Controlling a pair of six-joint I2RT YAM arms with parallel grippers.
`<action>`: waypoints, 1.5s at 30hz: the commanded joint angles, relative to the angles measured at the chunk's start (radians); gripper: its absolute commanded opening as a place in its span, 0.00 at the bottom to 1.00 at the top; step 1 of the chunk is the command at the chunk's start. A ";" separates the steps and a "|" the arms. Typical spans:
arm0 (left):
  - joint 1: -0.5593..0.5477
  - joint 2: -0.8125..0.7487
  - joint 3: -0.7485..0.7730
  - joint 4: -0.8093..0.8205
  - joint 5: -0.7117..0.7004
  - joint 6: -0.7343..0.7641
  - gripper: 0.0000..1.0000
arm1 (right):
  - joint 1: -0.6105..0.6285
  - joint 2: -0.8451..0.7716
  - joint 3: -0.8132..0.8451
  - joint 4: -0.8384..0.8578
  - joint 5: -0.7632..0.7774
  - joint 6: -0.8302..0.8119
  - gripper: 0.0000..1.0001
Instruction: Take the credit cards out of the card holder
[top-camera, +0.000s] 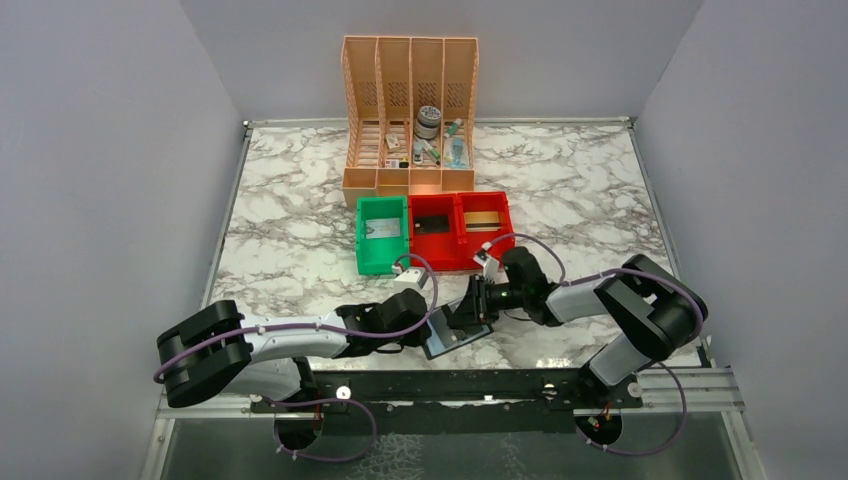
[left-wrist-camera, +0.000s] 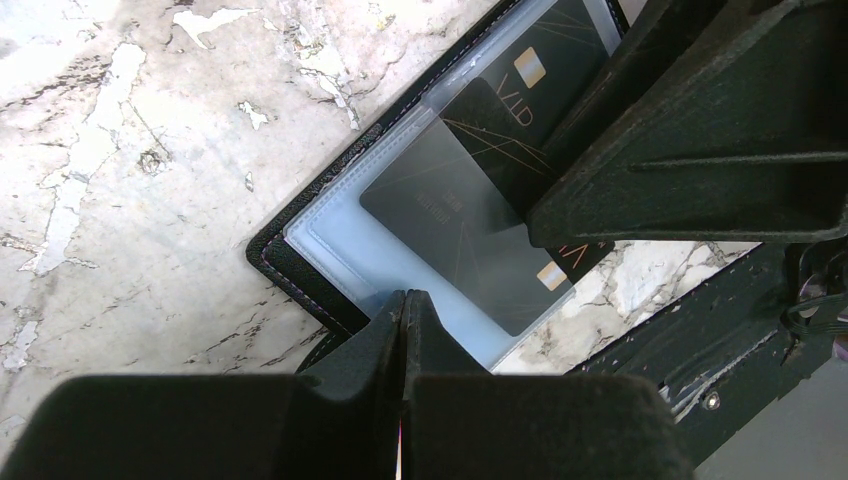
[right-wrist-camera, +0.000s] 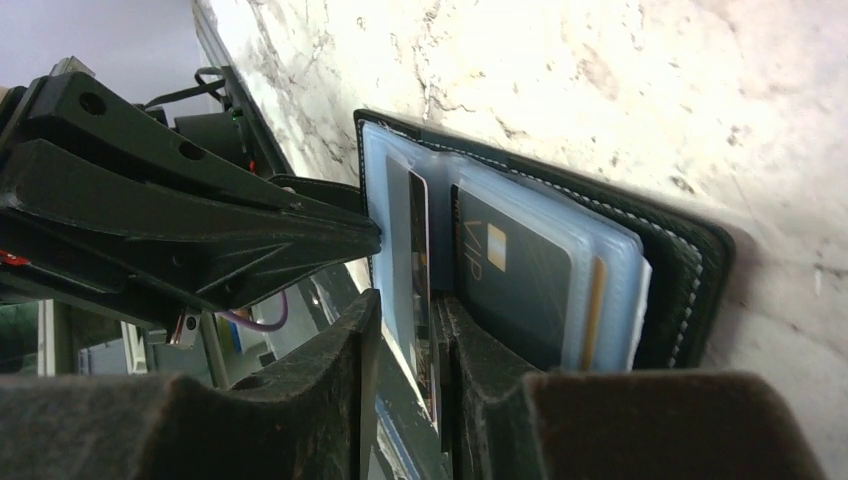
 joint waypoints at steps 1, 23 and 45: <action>-0.003 -0.002 -0.018 -0.069 0.006 0.004 0.00 | -0.002 0.027 0.038 -0.004 -0.038 -0.069 0.25; -0.004 0.014 -0.024 -0.049 0.007 0.004 0.00 | -0.013 -0.092 -0.048 0.025 0.067 0.017 0.01; -0.004 0.073 0.016 -0.035 0.020 0.026 0.00 | -0.014 -0.060 0.130 -0.289 0.010 -0.319 0.24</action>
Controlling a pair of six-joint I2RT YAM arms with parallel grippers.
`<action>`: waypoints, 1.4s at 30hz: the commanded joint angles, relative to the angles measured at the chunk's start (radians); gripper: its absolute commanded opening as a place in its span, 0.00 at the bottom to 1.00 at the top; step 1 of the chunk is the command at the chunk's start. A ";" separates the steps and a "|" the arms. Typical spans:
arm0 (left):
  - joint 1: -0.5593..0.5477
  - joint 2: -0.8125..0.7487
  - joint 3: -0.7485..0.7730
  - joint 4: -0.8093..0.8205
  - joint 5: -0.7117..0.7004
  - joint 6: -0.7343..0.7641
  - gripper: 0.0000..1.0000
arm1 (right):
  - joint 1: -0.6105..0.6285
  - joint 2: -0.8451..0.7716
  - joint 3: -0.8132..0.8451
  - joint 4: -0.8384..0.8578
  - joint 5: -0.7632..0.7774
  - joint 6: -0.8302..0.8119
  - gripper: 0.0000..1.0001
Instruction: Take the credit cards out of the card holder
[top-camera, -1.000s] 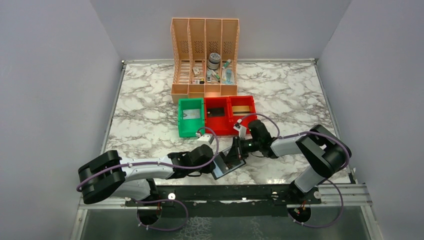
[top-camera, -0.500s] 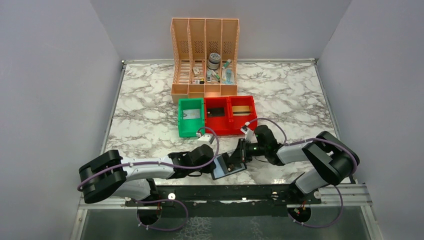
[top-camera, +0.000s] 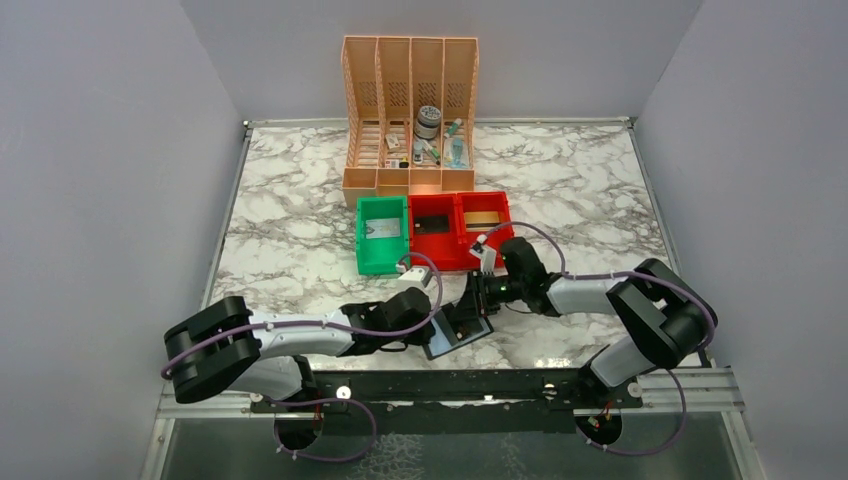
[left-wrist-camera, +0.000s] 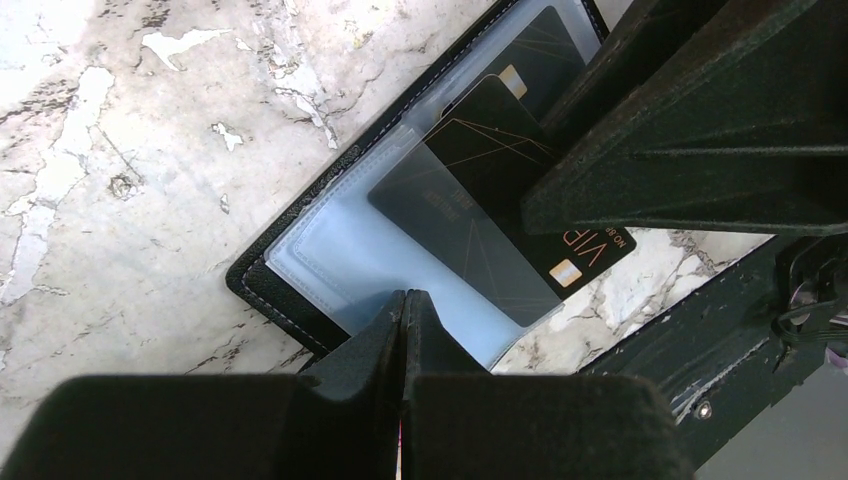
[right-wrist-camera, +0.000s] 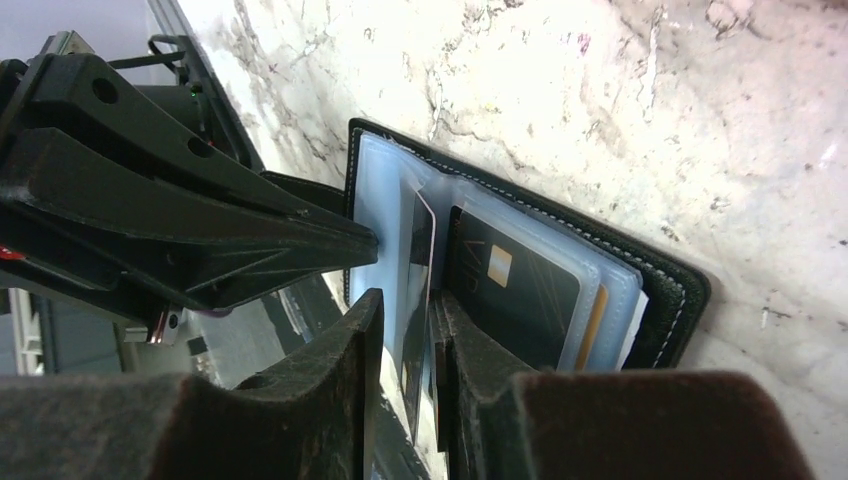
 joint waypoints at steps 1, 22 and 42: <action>-0.004 0.035 0.000 -0.066 0.016 0.024 0.00 | -0.004 -0.011 0.049 -0.113 -0.002 -0.127 0.24; -0.004 0.050 0.016 -0.067 0.011 0.025 0.00 | -0.004 0.105 0.076 -0.092 -0.139 -0.156 0.17; -0.004 0.041 0.004 -0.067 0.010 0.020 0.00 | -0.007 0.089 0.109 -0.145 -0.040 -0.124 0.21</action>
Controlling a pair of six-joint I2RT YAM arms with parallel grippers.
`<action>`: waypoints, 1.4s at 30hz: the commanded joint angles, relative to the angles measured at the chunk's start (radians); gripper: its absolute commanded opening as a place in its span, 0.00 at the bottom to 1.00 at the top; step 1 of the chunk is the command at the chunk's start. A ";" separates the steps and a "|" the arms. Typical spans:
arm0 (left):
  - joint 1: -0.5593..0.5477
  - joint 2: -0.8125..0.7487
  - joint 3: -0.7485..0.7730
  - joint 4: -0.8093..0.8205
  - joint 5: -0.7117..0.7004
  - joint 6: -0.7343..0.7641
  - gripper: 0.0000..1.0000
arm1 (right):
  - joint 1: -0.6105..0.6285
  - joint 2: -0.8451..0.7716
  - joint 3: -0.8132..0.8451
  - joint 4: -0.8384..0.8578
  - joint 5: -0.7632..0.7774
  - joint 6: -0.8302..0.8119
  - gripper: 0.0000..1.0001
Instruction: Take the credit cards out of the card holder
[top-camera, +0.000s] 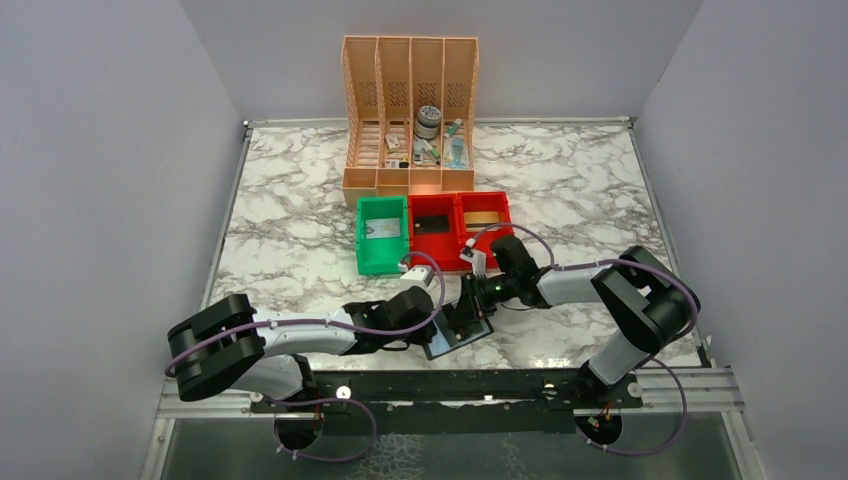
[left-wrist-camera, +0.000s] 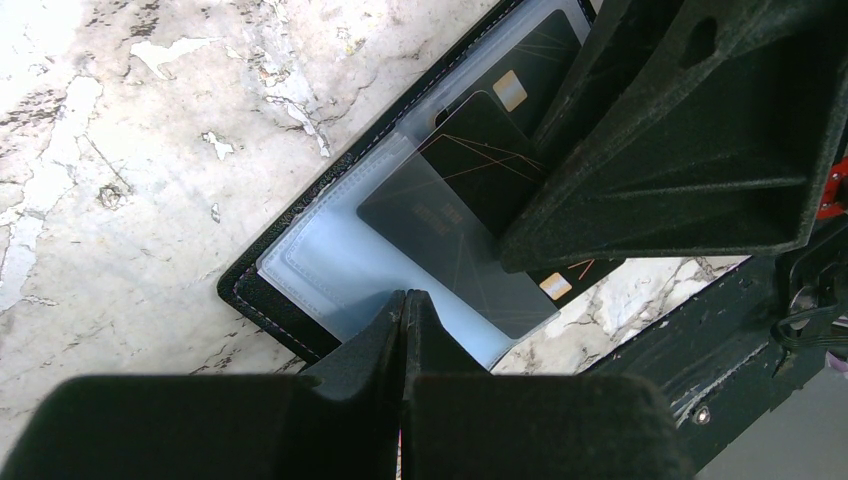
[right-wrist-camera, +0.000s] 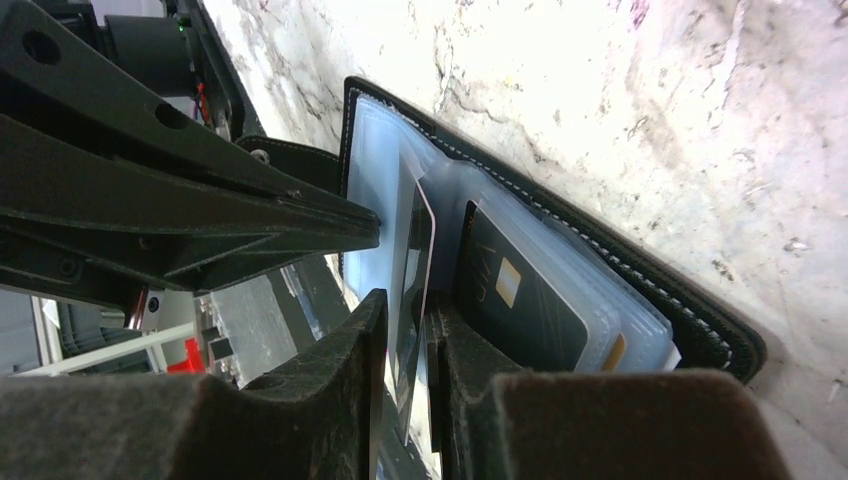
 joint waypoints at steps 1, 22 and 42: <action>-0.004 0.016 -0.015 -0.068 0.011 0.020 0.00 | -0.007 -0.008 0.033 -0.032 0.065 0.001 0.21; -0.004 -0.033 -0.028 -0.084 -0.004 0.019 0.00 | -0.012 -0.284 0.061 -0.298 0.377 -0.102 0.01; -0.002 -0.352 0.092 -0.436 -0.153 0.098 0.69 | -0.012 -0.664 -0.101 -0.058 0.411 -0.076 0.01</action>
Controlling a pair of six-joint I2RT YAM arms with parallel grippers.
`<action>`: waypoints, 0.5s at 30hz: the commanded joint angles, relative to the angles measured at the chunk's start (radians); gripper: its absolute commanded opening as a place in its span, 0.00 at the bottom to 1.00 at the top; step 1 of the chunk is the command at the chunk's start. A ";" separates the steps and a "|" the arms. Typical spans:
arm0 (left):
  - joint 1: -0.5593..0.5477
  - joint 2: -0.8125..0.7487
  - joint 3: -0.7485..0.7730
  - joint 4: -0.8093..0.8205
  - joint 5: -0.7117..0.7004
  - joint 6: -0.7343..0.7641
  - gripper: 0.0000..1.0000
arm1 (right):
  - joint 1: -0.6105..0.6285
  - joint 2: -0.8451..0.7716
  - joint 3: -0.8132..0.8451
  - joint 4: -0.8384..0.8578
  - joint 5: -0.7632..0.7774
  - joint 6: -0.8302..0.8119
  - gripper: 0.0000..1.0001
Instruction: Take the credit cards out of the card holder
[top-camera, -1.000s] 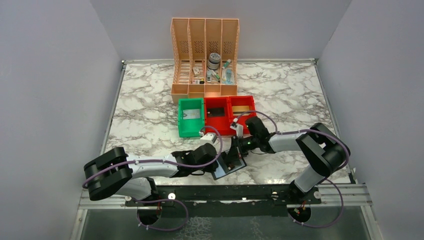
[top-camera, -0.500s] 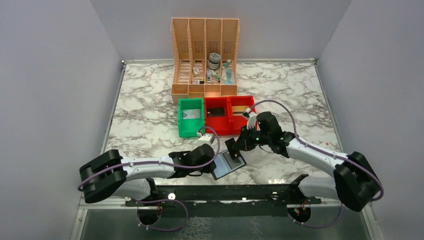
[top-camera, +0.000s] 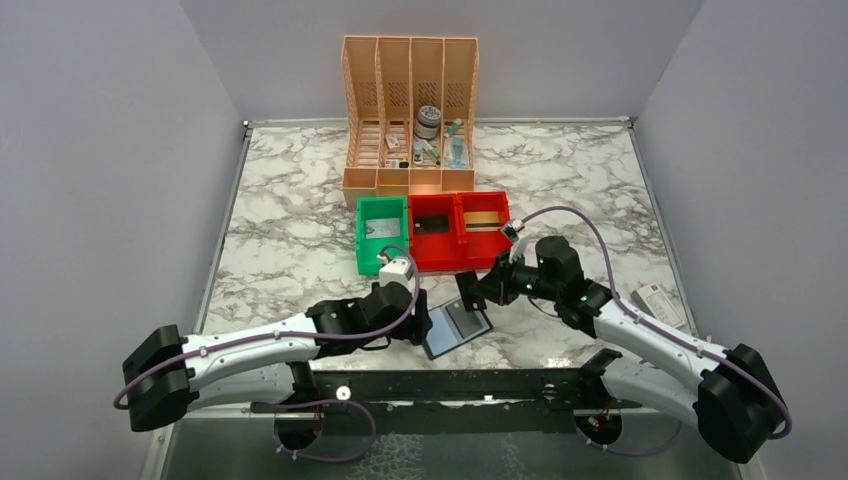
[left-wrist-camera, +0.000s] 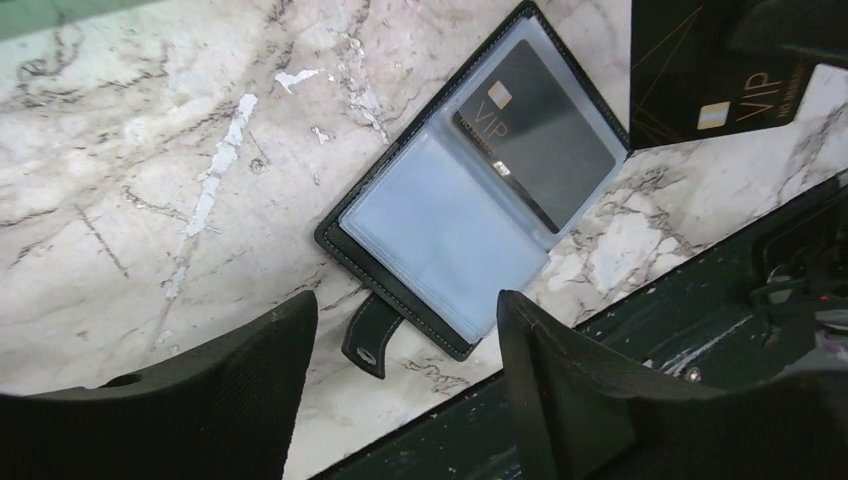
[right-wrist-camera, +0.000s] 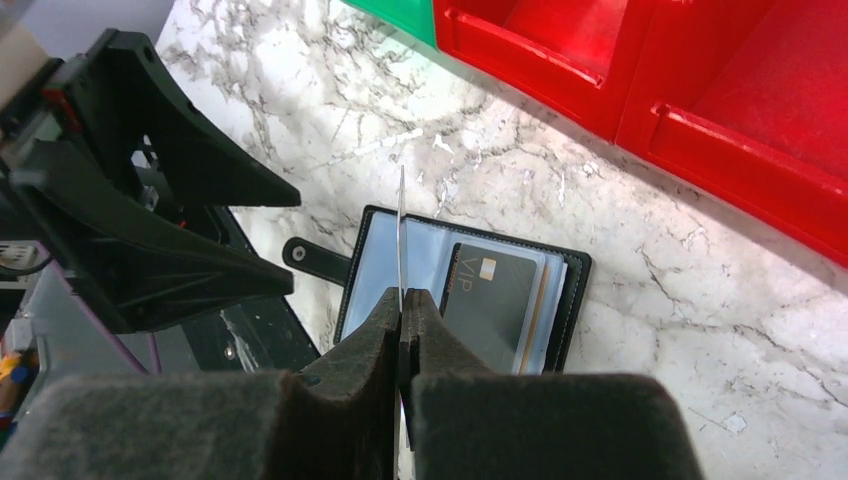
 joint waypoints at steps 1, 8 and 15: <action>-0.001 -0.078 0.072 -0.176 -0.080 0.045 0.73 | -0.003 -0.042 -0.014 0.113 0.029 -0.022 0.01; 0.020 -0.070 0.219 -0.423 -0.135 0.077 0.99 | -0.002 -0.110 -0.021 0.154 0.105 -0.056 0.01; 0.051 -0.087 0.282 -0.579 -0.180 0.091 0.99 | -0.002 -0.205 0.010 0.057 0.229 -0.023 0.01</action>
